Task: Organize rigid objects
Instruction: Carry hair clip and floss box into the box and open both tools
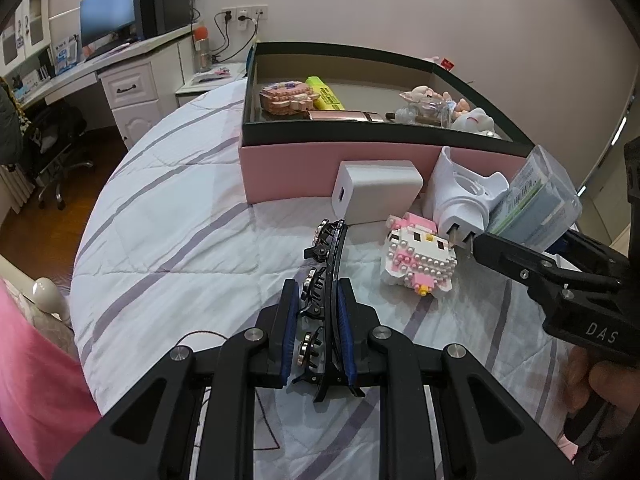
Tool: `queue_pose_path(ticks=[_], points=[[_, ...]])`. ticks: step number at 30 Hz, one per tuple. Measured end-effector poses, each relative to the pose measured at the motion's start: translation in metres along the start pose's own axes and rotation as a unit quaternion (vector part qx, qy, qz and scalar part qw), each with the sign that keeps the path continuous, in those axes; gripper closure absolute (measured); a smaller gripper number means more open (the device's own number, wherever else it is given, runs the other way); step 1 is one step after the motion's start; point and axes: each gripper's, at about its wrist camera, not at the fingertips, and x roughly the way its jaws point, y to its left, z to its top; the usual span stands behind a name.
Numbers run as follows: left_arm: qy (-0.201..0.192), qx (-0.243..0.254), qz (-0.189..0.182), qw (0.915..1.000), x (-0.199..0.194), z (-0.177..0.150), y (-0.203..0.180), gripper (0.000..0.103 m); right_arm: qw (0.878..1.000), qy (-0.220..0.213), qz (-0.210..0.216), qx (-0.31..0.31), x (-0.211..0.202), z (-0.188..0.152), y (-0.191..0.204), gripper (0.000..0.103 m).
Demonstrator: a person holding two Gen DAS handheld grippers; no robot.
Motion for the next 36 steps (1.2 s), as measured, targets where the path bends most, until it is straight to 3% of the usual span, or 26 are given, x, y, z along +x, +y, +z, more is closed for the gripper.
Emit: queue_pose_path(ticks=[6,18,30,36], points=[[-0.012,-0.001,-0.003,0.9999,-0.010,0.002,0.000,0.084,0.999,-0.028,0.025,0.012,-0.020,-0.006,0.005,0.034],[-0.042,0.010,-0.012,0.9990,-0.044,0.017,-0.008,0.084,0.998,-0.063,0.026,0.014,-0.062,0.007,0.013,0.034],[-0.108,0.024,0.009,0.9938,-0.067,0.082,-0.011,0.084,0.996,-0.090,-0.006,0.009,-0.069,0.054,0.006,0.034],[-0.125,0.022,0.008,0.9919,-0.050,0.124,-0.012,0.084,0.994,-0.105,-0.038,0.009,-0.057,0.098,-0.004,0.034]])
